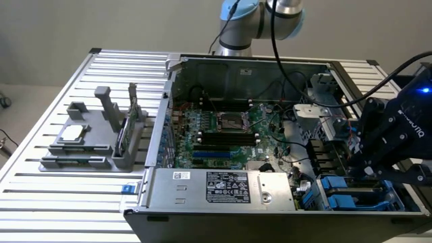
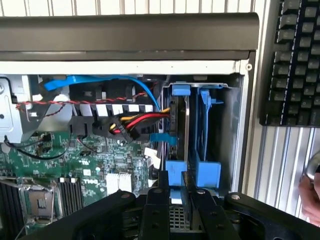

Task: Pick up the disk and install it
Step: 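Insert the second disk wire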

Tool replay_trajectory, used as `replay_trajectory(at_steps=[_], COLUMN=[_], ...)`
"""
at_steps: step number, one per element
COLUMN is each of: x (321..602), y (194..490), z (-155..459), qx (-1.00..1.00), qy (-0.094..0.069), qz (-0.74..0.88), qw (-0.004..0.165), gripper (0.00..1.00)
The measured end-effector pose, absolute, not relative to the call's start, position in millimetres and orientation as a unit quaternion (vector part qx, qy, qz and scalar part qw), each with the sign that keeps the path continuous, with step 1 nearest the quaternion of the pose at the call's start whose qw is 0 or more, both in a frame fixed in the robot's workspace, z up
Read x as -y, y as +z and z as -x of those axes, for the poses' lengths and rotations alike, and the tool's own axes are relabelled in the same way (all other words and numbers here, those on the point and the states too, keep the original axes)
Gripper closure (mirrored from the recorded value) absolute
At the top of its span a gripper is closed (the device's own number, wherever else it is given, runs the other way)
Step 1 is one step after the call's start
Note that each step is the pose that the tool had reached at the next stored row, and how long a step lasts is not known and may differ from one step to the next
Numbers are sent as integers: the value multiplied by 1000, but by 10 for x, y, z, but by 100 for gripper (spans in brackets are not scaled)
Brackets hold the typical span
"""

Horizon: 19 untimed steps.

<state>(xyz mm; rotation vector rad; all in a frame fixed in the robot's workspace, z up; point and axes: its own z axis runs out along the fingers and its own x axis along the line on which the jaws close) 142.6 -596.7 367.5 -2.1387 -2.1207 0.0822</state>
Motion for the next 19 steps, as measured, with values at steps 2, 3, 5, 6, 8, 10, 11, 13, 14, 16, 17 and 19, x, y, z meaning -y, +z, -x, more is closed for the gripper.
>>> replay_trajectory(at_steps=[2, 3, 5, 6, 8, 10, 11, 13, 14, 16, 17, 19], x=[5967, 5967, 5967, 5967, 5967, 5967, 5967, 5967, 5967, 5967, 5967, 5967], y=[3710, 3725, 3764, 3771, 3771, 3771, 3771, 3771, 3772, 3772, 3772, 3772], z=[-1395, -1378, -1359, -1358, -1358, -1358, -1358, -1358, -1358, -1358, -1358, -1358], qx=[702, 702, 702, 702, 702, 702, 702, 702, 702, 702, 702, 702], qy=[27, 27, 26, 26, 26, 26, 26, 26, 26, 26, 26, 26], qz=[708, 708, 708, 708, 708, 708, 708, 708, 708, 708, 708, 708], qw=[64, 65, 65, 65, 65, 65, 65, 65, 65, 65, 65, 65], gripper=[75, 75, 75, 77, 84, 89, 89, 89, 89, 89, 89, 89])
